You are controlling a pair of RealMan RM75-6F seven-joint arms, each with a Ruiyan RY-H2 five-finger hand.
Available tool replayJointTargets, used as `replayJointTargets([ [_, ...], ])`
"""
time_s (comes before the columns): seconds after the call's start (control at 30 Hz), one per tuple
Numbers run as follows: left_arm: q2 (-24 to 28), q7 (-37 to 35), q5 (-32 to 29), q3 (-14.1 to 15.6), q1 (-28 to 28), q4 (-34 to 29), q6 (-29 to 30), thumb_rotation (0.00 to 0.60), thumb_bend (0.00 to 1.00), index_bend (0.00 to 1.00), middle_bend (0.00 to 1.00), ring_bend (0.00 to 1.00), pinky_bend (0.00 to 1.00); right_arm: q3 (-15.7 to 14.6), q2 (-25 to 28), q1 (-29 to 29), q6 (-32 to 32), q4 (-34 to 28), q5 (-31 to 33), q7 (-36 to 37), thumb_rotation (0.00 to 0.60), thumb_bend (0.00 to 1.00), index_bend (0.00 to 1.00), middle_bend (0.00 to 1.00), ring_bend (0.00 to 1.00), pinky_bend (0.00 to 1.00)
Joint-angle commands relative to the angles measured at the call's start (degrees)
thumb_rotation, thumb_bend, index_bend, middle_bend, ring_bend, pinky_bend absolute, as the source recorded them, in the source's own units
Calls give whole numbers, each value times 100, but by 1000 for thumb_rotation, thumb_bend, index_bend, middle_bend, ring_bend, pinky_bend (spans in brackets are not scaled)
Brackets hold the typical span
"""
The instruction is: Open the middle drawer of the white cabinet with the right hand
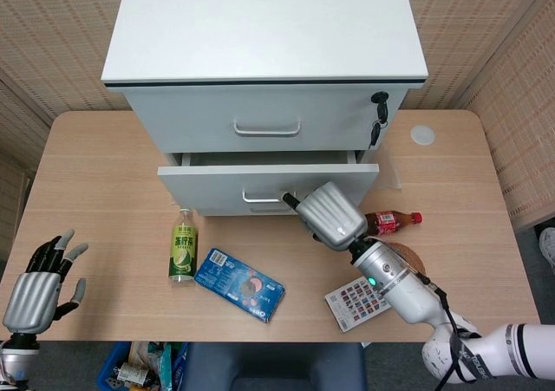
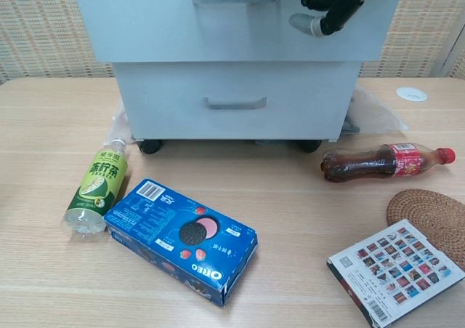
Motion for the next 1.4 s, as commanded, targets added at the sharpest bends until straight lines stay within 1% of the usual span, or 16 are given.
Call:
replayJointTargets([
  [0.03, -1, -12, -5, -1, 6, 6, 7, 600, 474, 178, 38, 48, 94, -53, 28, -21, 44, -71, -51, -53, 600, 450, 236, 923, 942, 889],
  [0.33, -7, -22, -9, -2, 17, 30, 21, 600, 474, 178, 38, 48, 95, -180, 90, -71, 145, -289, -217, -176, 600, 450, 237, 925, 942, 889],
  [0.67, -8, -20, -8, 1, 18, 34, 16, 600, 474, 178, 38, 48, 95, -316, 123, -178, 263, -520, -540, -272, 600, 450, 237, 927, 945, 889],
  [1.4, -14, -80, 20, 26, 32, 94, 15, 600, 474, 178, 38, 48, 95, -564, 112, -421, 539, -988, -794, -785, 600, 450, 237, 932, 951, 889],
])
